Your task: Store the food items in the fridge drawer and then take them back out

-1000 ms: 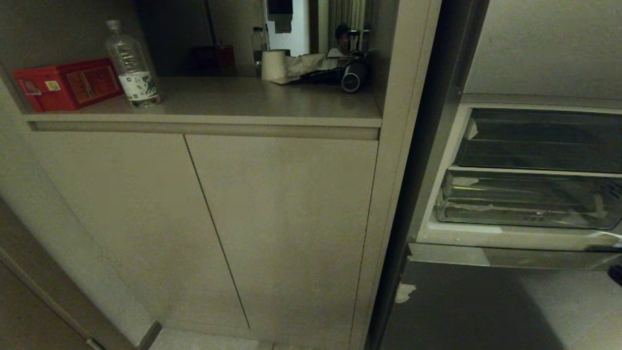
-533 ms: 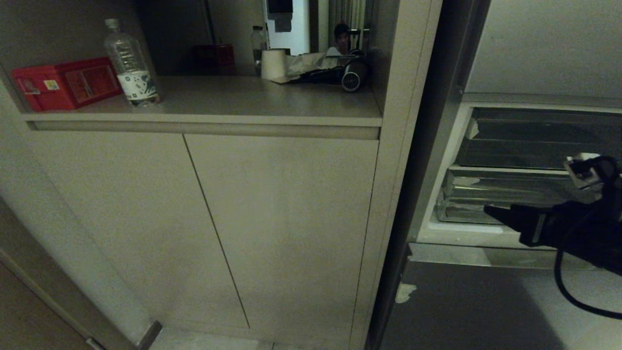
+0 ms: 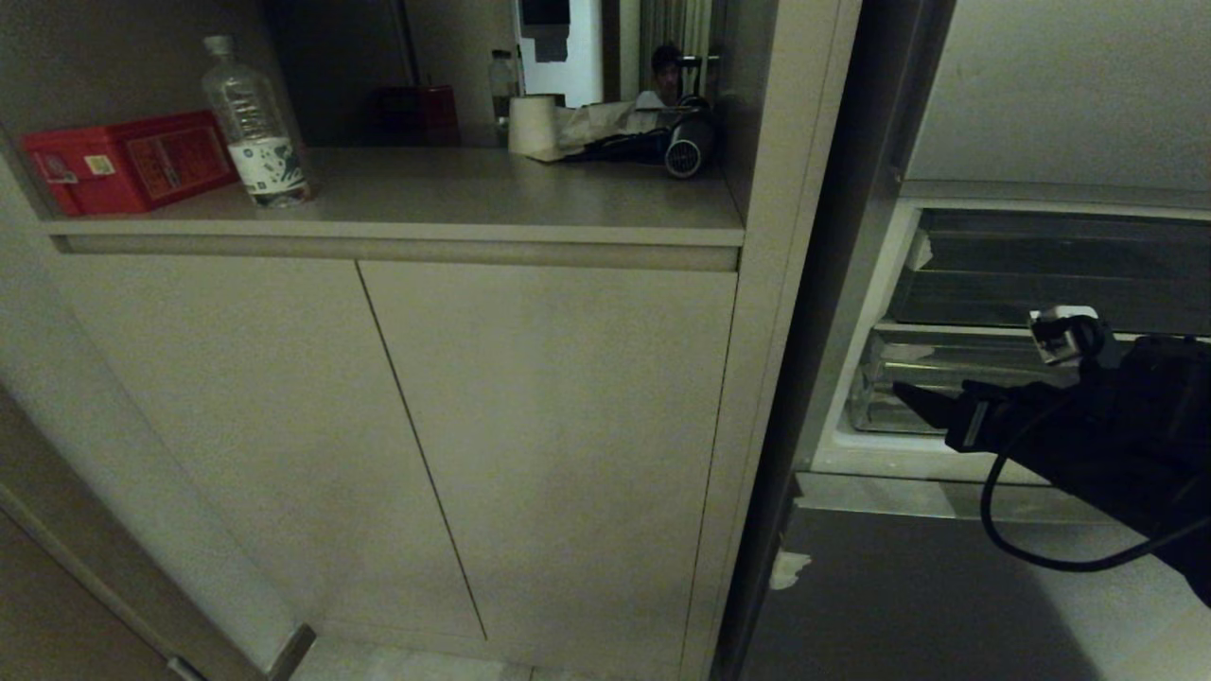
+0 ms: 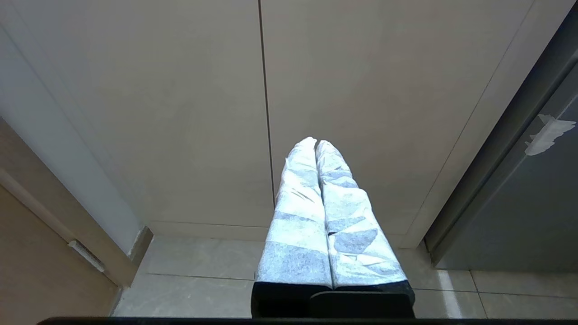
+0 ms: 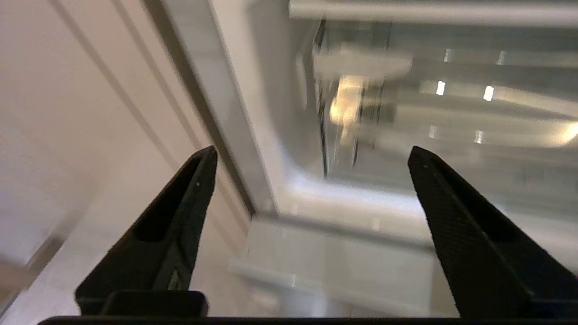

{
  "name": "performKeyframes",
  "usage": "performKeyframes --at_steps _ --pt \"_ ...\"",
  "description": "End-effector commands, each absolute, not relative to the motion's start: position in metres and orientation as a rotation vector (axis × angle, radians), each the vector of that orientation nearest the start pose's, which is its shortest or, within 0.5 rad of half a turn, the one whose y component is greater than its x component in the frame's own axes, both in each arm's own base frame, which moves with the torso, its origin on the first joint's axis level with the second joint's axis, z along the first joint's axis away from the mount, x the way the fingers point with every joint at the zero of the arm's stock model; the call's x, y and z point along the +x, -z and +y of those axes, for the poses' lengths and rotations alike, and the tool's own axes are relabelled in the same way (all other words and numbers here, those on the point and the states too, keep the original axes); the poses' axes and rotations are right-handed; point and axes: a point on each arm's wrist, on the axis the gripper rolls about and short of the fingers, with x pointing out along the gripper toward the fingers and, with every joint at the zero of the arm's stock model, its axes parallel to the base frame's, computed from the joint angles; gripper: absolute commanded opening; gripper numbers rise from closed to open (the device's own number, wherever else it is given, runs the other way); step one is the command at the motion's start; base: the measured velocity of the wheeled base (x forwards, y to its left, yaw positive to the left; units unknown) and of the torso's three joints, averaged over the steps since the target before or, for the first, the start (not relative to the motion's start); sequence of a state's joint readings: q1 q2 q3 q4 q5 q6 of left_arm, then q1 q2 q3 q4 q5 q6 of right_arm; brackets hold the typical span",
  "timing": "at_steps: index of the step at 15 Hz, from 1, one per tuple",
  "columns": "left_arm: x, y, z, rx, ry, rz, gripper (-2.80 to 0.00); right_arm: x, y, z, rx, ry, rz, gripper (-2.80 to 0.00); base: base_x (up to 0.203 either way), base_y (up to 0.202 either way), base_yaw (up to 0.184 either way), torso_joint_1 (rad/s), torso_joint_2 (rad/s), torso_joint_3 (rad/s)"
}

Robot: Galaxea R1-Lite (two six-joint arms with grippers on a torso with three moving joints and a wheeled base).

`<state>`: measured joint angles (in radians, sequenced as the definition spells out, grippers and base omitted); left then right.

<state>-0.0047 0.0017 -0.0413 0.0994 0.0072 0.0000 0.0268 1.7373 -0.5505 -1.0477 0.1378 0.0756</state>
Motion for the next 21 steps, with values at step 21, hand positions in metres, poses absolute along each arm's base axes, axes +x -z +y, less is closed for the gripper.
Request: performKeyframes --at_steps 21 --pt "-0.026 -0.077 0.000 0.000 -0.003 0.061 -2.80 0.358 -0.111 0.011 0.075 -0.080 0.107 0.00 0.000 0.000 0.000 0.000 0.00 0.000"
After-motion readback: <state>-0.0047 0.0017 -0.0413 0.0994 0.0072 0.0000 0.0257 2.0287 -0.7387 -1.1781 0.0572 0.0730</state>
